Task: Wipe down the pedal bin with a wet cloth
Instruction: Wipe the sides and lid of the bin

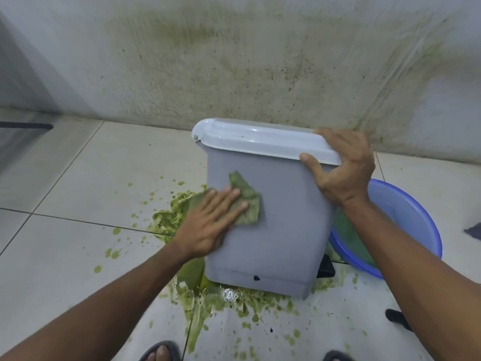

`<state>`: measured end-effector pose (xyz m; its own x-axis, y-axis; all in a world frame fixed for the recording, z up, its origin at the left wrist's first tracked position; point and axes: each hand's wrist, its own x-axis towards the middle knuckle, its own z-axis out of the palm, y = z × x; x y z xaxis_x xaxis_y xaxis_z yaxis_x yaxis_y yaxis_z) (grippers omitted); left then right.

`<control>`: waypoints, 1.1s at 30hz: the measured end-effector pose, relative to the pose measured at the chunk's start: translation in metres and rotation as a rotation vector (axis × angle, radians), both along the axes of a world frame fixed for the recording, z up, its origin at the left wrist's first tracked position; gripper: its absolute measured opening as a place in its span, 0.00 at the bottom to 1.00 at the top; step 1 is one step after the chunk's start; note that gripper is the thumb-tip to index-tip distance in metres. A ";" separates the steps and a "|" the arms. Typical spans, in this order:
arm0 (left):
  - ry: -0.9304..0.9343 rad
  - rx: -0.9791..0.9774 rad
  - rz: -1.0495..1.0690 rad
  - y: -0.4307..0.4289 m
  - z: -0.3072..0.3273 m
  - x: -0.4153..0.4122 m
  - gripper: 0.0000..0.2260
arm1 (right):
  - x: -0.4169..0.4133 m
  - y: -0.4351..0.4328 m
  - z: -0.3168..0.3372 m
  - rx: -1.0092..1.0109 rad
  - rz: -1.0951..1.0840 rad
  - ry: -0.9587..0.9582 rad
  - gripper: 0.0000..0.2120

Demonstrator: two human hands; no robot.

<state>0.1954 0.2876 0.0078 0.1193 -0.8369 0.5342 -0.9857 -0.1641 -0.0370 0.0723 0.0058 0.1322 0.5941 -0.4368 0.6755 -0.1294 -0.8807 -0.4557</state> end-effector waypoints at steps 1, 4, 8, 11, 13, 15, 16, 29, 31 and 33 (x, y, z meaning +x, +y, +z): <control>0.117 -0.142 0.101 -0.014 0.007 -0.005 0.25 | 0.001 0.000 0.001 0.004 0.002 -0.001 0.22; 0.602 -0.531 0.424 -0.052 0.021 -0.037 0.24 | 0.000 0.000 0.002 0.011 0.011 0.008 0.22; 1.129 -0.932 0.827 -0.068 0.036 -0.065 0.21 | -0.006 0.003 0.002 -0.008 0.023 0.011 0.22; 1.443 -1.085 0.970 -0.064 0.056 -0.055 0.15 | -0.012 0.008 0.003 -0.023 0.017 0.000 0.22; 1.534 -1.119 1.052 -0.064 0.072 -0.048 0.16 | -0.016 0.012 0.004 -0.029 0.013 -0.013 0.22; 1.529 -1.216 1.061 -0.069 0.090 -0.048 0.17 | -0.020 0.015 0.004 -0.029 0.019 -0.023 0.22; 1.509 -1.295 1.064 -0.073 0.100 -0.048 0.17 | -0.021 0.015 0.005 -0.028 0.023 -0.022 0.22; 0.594 -0.233 0.548 -0.067 0.184 -0.020 0.12 | -0.045 0.039 0.011 0.016 0.012 -0.091 0.21; 0.560 0.021 0.358 -0.083 0.198 -0.031 0.13 | -0.050 0.049 0.014 0.101 -0.009 -0.155 0.16; 0.632 0.268 0.243 -0.103 0.209 -0.038 0.15 | -0.054 0.066 0.025 0.261 -0.095 -0.228 0.12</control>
